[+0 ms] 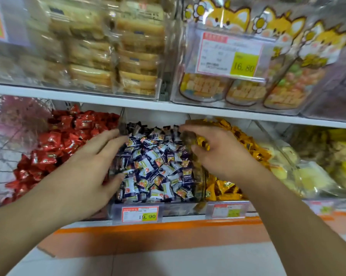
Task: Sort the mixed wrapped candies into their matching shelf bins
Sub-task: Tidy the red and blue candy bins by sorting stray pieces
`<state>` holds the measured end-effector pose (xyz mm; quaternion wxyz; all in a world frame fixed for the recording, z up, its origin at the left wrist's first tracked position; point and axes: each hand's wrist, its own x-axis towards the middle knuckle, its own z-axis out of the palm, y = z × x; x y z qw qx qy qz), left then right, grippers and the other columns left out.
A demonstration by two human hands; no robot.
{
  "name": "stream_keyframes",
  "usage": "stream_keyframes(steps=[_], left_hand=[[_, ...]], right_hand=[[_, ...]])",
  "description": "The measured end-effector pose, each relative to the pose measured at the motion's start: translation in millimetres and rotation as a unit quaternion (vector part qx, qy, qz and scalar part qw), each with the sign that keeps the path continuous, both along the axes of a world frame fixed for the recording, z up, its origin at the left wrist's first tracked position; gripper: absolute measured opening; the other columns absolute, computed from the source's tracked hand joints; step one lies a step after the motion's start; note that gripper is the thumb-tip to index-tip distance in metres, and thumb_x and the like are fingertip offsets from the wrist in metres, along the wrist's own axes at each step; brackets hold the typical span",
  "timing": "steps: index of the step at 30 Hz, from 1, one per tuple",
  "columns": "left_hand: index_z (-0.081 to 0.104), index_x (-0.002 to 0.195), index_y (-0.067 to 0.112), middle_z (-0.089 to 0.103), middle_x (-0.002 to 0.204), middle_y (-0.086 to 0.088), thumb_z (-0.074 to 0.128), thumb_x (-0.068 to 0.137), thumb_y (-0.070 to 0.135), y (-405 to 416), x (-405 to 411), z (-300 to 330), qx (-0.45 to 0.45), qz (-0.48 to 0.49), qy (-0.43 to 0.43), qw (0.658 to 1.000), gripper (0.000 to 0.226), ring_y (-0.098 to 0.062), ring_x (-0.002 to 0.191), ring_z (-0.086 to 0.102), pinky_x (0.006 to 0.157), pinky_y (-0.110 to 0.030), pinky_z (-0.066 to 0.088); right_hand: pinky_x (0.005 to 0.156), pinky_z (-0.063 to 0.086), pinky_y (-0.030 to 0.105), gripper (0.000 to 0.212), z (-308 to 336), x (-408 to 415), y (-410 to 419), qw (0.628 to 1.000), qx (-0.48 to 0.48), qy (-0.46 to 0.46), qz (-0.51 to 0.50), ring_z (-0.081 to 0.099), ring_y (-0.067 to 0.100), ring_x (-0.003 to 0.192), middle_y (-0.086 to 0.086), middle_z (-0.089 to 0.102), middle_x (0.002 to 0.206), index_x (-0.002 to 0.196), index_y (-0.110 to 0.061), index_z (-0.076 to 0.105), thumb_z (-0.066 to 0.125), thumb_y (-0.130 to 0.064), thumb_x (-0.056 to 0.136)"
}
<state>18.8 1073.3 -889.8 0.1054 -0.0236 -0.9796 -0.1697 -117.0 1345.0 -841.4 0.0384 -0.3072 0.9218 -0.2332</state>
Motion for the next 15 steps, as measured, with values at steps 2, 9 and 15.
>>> stream_keyframes(steps=[2,9,15], left_hand=[[0.033,0.158,0.026,0.021,0.167,0.007,0.068,0.092,0.037,15,-7,3,-0.025,-0.030,0.024,0.999,0.076,-0.012,0.156,0.014,0.126,-0.036,0.020],[0.005,0.159,0.050,-0.017,0.160,0.038,0.036,0.102,0.058,110,-32,3,0.009,-0.162,-0.048,0.986,0.066,0.015,0.145,-0.021,0.114,-0.009,-0.012],[0.008,0.158,0.052,-0.021,0.156,0.042,0.036,0.103,0.056,130,-41,-5,-0.019,-0.177,-0.044,0.983,0.062,0.015,0.146,-0.016,0.125,-0.021,0.004]], right_hand=[[0.091,0.042,0.008,0.050,-1,-5,31,1.000,0.000,0.005,-0.021,0.056,0.000,0.109,-0.015,0.046,0.155,0.147,-0.054,0.047,0.061,-0.034,0.104],[0.124,0.012,0.066,0.075,-53,-25,84,0.993,0.107,0.040,0.003,-0.005,0.024,0.161,-0.022,-0.002,0.171,0.146,-0.074,0.026,0.054,-0.087,0.077],[0.123,0.027,0.054,0.057,-66,-61,102,0.995,0.003,0.080,-0.063,0.023,0.025,0.154,-0.015,0.028,0.166,0.139,-0.058,0.053,0.073,-0.061,0.086]])
